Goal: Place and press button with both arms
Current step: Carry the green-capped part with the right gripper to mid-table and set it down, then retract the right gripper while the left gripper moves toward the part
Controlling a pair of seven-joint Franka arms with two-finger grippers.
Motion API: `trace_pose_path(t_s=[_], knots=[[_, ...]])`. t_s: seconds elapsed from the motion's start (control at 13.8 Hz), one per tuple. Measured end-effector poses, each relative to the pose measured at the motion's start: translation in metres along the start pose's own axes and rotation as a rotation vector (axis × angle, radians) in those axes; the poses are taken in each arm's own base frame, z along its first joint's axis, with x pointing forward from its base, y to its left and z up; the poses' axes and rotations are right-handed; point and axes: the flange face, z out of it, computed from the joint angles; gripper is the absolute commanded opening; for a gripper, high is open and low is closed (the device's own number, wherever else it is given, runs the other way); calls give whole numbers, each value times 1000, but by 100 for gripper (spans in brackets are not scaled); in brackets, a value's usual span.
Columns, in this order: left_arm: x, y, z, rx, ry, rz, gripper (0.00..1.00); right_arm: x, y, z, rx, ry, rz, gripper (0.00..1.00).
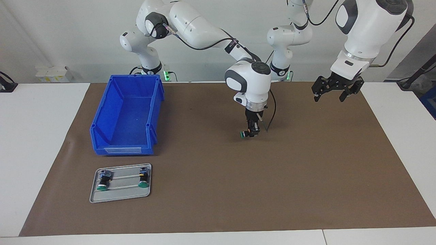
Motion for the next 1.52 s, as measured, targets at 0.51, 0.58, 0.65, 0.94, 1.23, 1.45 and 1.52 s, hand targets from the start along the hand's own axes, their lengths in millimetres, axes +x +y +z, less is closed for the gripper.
trace_pose_path(t_s=[0.51, 0.58, 0.65, 0.94, 1.23, 1.45, 1.52], knots=[[-1, 4, 1, 0, -9, 6, 100, 10, -8, 28, 40, 61, -37, 100], [-1, 4, 1, 0, -9, 4, 100, 11, -11, 23, 46, 58, -51, 100], [-1, 4, 1, 0, -9, 5, 100, 15, -17, 13, 56, 52, -69, 100], [-2, 17, 2, -1, -11, 81, 100, 75, -57, -66, 100, 42, -169, 100], [-4, 44, 20, -34, 30, 413, 100, 193, -79, -143, 102, 75, -310, 100], [-3, 80, 47, -90, 154, 549, 100, 274, -95, -175, 86, 104, -465, 100], [-6, 101, 59, -92, 172, 594, 99, 305, -102, -187, 81, 107, -516, 100]])
